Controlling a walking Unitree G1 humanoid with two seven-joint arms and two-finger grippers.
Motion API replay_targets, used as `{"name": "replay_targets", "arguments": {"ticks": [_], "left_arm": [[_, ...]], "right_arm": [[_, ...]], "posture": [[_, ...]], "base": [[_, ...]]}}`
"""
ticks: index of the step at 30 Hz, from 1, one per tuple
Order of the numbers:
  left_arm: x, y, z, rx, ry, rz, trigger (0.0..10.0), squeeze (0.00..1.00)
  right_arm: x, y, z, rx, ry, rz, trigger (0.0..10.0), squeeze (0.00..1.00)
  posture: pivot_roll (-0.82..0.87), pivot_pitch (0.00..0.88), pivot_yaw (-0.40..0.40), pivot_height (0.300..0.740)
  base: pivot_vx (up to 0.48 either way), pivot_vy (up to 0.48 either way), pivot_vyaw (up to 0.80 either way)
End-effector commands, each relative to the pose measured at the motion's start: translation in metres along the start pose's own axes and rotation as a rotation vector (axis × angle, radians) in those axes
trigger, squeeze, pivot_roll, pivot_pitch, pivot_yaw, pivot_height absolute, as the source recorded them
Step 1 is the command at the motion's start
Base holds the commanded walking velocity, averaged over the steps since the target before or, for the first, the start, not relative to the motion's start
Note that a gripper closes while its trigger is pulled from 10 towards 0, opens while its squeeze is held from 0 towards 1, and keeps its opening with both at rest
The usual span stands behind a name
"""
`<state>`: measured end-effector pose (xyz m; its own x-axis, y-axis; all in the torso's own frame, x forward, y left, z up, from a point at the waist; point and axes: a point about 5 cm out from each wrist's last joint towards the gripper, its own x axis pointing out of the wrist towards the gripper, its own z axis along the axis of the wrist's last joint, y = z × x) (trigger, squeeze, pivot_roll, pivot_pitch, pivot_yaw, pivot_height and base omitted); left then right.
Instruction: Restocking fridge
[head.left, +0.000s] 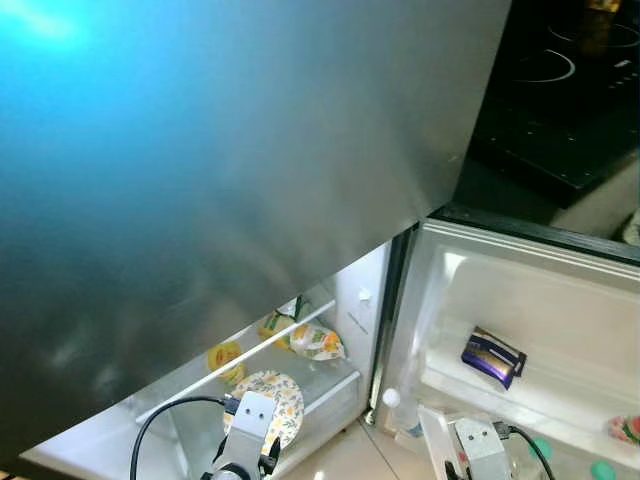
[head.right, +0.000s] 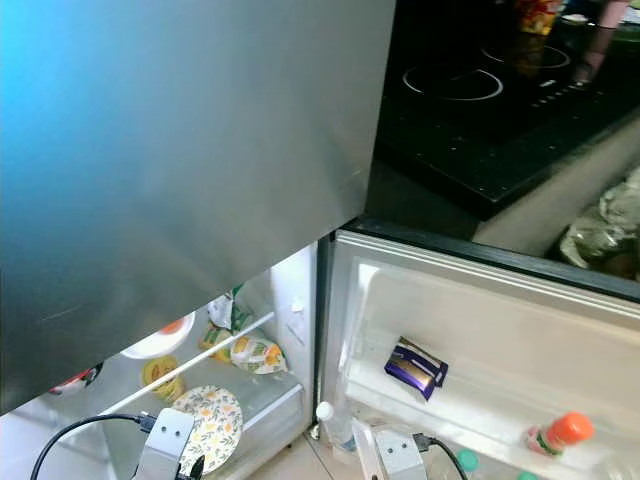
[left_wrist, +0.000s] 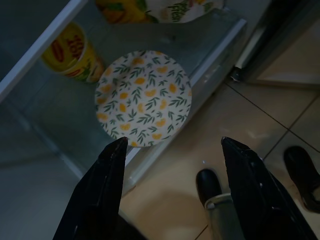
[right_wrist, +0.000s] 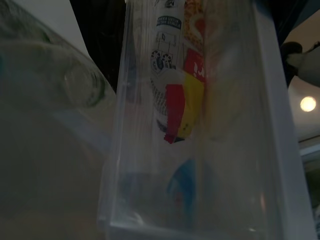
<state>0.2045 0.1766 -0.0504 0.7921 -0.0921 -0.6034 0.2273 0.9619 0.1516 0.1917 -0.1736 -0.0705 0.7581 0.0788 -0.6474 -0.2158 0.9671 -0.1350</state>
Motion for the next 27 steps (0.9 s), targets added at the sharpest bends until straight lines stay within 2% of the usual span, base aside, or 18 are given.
{"name": "replay_targets", "arguments": {"ticks": [1, 27], "left_arm": [[-0.0033, 0.0004, -0.0096, 0.006, 0.034, -0.001, 10.0, 0.0], [-0.0028, 0.0009, -0.0095, 0.009, 0.038, -0.005, 10.0, 0.0]], "right_arm": [[-0.0002, 0.0088, 0.0002, 0.002, -0.011, 0.047, 10.0, 0.0], [-0.0028, 0.0086, -0.0056, 0.005, 0.004, 0.046, 10.0, 0.0]], "posture": [[-0.13, 0.11, 0.021, 0.74], [-0.13, 0.114, 0.026, 0.74]], "base": [[0.0, 0.0, 0.8], [0.0, 0.0, 0.8]]}}
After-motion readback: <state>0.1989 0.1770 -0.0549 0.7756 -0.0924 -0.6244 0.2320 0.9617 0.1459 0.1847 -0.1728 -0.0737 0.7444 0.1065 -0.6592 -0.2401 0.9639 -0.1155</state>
